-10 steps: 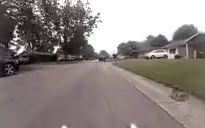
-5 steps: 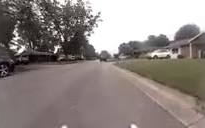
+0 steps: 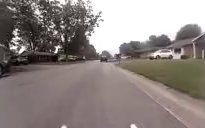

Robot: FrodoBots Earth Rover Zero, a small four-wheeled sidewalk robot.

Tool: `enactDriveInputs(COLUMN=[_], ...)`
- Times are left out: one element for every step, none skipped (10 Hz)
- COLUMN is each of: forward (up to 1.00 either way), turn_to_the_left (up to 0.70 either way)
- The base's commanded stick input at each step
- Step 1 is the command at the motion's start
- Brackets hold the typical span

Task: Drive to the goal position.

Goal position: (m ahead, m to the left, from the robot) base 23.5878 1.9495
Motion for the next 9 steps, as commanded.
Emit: enactDriveInputs(forward=[1.0,1.0,1.0,1.0,1.0,1.0,1.0,1.0,1.0], turn_to_the_left=[0.0,0.0,0.0,0.0,0.0,0.0,0.0,0.0,0.0])
